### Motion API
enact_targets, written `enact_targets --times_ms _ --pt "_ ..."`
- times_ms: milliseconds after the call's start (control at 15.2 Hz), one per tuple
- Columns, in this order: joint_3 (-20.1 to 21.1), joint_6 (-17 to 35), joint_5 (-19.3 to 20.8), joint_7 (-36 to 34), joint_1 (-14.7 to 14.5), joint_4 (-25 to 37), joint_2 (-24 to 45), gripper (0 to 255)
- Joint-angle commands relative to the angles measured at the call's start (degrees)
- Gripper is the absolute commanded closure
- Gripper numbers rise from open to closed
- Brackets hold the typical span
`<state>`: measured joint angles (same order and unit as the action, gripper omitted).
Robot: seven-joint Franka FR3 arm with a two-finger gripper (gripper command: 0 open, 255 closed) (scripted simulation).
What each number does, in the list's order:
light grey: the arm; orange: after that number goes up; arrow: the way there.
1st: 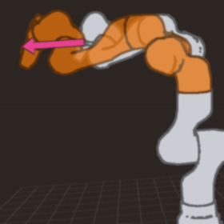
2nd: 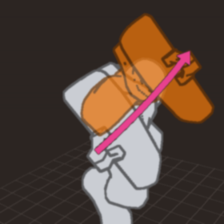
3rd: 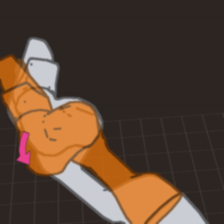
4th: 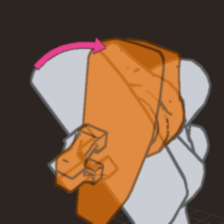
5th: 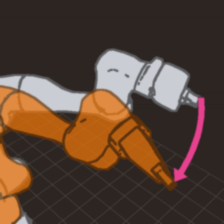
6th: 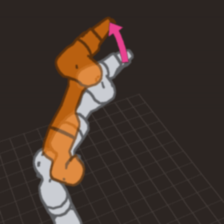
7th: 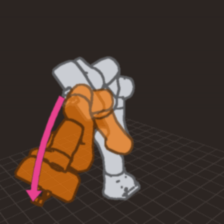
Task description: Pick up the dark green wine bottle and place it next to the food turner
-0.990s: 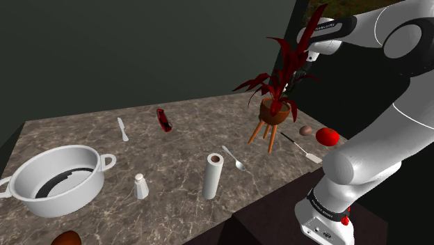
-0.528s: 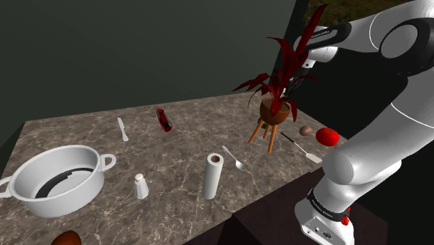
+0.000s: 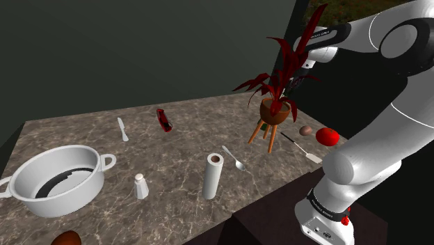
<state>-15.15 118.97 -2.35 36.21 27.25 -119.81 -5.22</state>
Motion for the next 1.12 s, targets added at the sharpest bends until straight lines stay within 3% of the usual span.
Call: enact_targets --times_ms 0,264,528,1056 --pt "0.0 0.0 0.0 0.0 0.0 0.0 0.0 0" --pt "0.0 0.0 0.0 0.0 0.0 0.0 0.0 0" --pt "0.1 -7.1 0.7 -0.5 0.1 5.1 -2.1 0" --pt "0.1 -7.1 0.7 -0.5 0.1 5.1 -2.1 0"
